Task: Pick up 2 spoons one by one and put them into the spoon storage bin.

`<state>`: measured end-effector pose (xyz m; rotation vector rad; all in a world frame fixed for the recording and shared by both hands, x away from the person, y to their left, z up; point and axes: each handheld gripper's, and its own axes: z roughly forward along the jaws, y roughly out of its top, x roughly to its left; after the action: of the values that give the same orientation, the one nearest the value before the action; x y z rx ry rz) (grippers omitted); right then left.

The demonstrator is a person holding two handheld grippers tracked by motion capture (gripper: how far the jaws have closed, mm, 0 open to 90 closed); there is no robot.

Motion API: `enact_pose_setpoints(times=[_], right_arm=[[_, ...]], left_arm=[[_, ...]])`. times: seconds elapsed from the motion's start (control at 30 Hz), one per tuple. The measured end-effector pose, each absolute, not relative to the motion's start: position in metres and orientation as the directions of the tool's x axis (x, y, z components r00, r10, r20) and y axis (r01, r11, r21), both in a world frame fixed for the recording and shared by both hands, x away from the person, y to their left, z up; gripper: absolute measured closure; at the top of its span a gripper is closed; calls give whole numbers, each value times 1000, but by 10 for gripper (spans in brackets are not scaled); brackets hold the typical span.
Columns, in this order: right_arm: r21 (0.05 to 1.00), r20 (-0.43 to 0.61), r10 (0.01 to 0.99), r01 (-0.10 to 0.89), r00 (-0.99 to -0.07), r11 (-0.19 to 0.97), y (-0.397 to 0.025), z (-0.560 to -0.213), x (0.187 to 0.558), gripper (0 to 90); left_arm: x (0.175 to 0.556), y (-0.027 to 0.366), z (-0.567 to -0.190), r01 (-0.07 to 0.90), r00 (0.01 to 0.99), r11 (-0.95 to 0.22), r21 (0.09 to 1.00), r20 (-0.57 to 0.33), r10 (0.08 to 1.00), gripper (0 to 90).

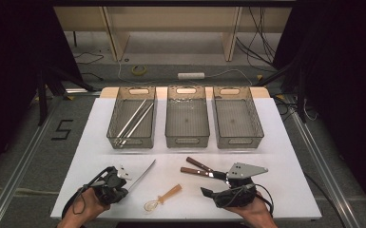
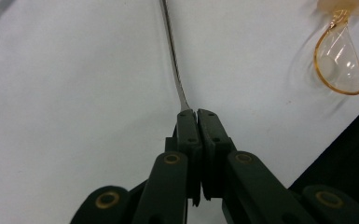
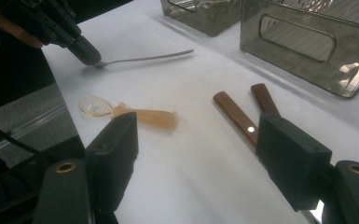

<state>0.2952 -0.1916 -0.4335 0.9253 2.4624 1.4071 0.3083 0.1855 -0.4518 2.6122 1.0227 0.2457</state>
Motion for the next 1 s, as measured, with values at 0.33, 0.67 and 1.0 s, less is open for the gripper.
enact_pose_setpoints(times=[0.33,0.67,1.0], right_arm=[[823,162,583,436,-796,366,-192,-433,296,311],[822,170,585,441,-793,359,-193,-434,297,310],[825,172,589,442,-790,352,-195,-433,297,310]], left_arm=[[305,185,-436,607,739,-640,471,-40,672,884],[320,175,-420,589,744,-558,585,-121,658,883],[349,159,-403,566,743,-507,650,-135,656,883]])
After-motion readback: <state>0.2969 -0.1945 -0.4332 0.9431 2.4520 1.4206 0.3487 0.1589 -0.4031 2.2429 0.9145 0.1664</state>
